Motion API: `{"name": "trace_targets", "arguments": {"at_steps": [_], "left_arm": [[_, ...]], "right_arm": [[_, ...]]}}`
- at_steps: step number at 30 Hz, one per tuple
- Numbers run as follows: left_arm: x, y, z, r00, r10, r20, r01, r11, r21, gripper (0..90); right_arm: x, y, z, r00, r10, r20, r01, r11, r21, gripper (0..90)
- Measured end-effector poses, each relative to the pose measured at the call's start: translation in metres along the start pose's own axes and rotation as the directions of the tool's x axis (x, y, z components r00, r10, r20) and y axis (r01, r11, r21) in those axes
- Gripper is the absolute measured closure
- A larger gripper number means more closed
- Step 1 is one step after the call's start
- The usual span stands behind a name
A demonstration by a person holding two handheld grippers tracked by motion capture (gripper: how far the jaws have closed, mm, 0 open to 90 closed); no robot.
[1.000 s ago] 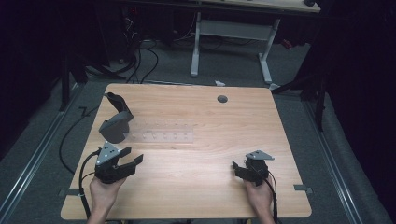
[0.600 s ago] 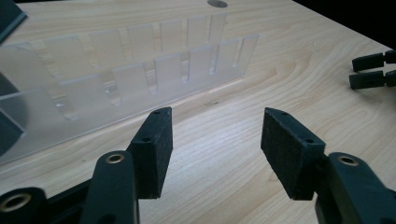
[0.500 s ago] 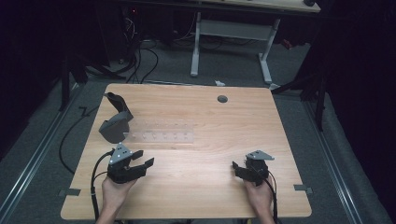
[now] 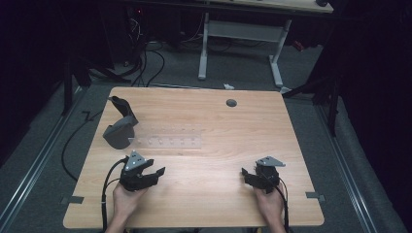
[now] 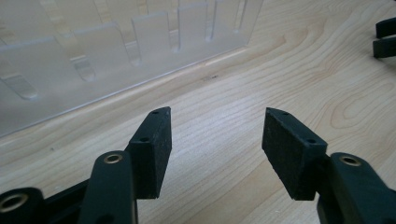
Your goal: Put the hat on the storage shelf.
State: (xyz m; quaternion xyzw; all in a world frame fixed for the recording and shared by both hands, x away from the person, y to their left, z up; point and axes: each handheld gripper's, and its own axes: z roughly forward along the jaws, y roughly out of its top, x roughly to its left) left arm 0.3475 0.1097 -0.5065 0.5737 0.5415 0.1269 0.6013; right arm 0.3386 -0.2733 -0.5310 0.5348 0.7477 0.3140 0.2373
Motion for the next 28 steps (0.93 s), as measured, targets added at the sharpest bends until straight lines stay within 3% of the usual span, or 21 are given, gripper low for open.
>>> {"name": "trace_targets", "arguments": {"at_steps": [8,13,19,28], "left_arm": [[0.006,-0.011,0.012,0.9991,0.012,-0.040,-0.010,0.9995,0.029,40.4],[0.010,-0.019,0.019,0.9968,0.040,-0.070,-0.037,0.9984,0.043,38.8],[0.015,-0.029,0.028,0.9895,0.080,-0.121,-0.073,0.9956,0.058,36.4],[0.017,-0.029,0.030,0.9886,0.085,-0.125,-0.080,0.9959,0.041,33.9]], "right_arm": [[0.000,0.000,0.000,1.0000,0.001,0.000,-0.001,1.000,0.001,33.4],[0.000,0.000,0.000,1.0000,0.001,0.000,-0.001,1.000,0.000,33.4],[0.000,0.000,0.000,1.0000,0.001,0.000,-0.001,1.000,0.000,33.4],[0.000,0.000,0.000,1.0000,0.003,0.000,-0.003,1.000,0.001,33.4]]}}
